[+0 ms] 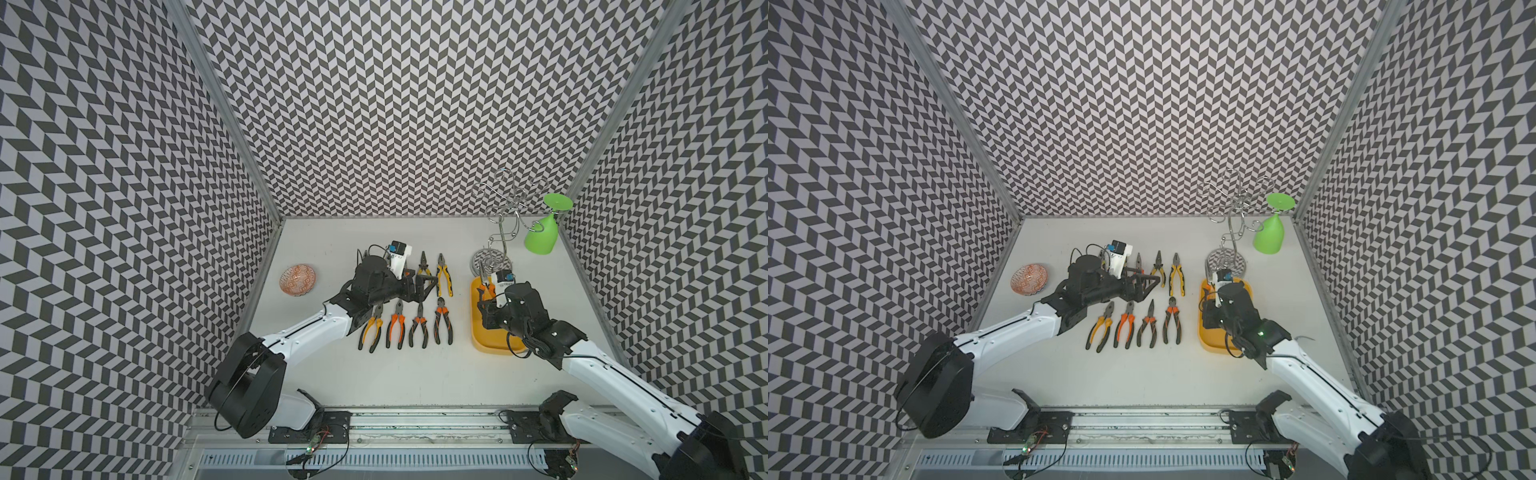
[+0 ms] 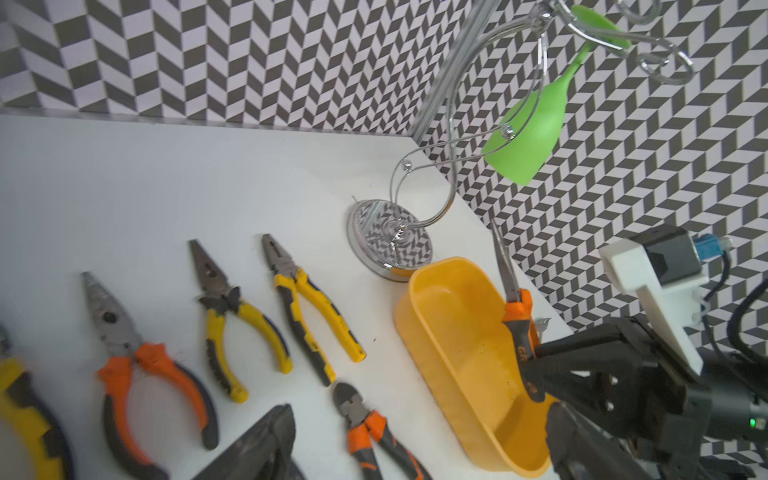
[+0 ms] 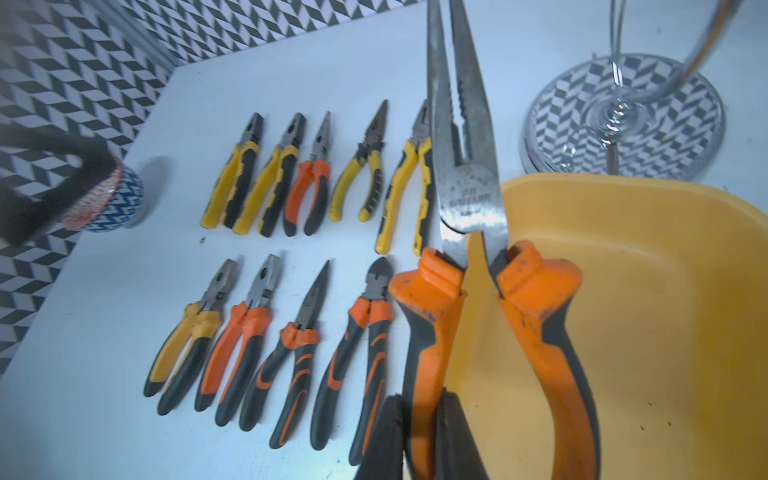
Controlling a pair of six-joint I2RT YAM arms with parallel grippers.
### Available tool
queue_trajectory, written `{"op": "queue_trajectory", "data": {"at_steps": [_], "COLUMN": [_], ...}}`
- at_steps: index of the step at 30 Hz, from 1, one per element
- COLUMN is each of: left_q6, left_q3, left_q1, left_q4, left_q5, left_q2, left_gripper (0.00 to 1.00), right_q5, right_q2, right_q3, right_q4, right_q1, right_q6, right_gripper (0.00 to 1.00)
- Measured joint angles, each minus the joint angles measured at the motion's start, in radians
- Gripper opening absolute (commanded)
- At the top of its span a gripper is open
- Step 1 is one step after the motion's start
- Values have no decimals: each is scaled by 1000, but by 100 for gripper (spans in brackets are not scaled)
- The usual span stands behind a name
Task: Take the pliers out of the storage box
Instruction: Pick up the pliers from the storage box.
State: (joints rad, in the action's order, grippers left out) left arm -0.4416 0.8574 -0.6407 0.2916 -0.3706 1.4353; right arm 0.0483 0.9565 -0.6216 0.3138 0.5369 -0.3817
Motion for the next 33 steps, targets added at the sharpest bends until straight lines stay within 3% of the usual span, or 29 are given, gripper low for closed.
{"op": "queue_trajectory", "data": {"at_steps": [5,11,14,17,25,30,33], "left_q6": [-79,-148,-171,-193,-232,-243,-248], "left_q3": [57,183,230,276,323,326,338], "left_q1": [-88,-130,-138,-138,-141,-146,-147], "left_q4": [134,216,231,232,227,226,222], "left_q5": [25,25,23,15,-21,-54,-74], "left_q2": [91,212,253,290,334,354,365], "left_gripper": [87,70,64,51,35,33,20], "right_q5": [-1,-15,-19,-19,-18,-18,-18], "right_q2": [-36,-55,-55,-57,-57,-56,-53], "right_q3": [0,0,0,2,2,2,3], "right_q4": [-78,-147,-166,-187,-196,-196,-195], "right_q1": [34,48,53,57,62,63,63], "right_q6": [20,32,37,45,68,77,81], "right_gripper": [0,0,0,0,0,0,0]}}
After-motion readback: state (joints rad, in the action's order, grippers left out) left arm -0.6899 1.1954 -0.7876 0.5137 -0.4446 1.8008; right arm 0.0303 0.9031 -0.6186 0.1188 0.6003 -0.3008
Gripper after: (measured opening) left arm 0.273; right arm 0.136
